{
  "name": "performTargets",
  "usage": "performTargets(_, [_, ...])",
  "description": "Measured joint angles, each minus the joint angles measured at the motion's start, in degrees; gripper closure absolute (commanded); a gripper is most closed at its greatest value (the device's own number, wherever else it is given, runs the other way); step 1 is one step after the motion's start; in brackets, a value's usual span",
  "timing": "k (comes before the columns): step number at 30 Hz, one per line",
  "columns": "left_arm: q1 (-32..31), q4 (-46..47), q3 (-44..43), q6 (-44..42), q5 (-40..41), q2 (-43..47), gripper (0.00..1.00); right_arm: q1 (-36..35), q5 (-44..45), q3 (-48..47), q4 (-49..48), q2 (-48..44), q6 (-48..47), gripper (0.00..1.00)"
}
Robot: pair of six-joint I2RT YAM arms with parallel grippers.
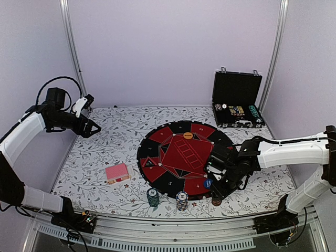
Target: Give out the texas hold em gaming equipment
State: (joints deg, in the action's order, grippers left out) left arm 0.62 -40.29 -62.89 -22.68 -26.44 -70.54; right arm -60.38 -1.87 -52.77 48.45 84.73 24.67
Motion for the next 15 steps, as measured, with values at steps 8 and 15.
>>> performTargets(8, [0.00, -0.85, -0.81, -0.07, 0.07, -0.33, 0.00, 0.00, 0.39, -2.16, 2.95, -0.13, -0.02, 0.76])
performTargets(15, [0.00, -1.33, -1.46, -0.44, -0.11, -0.33, 0.00, 0.00, 2.99, -8.59, 5.57, -0.87, -0.15, 0.75])
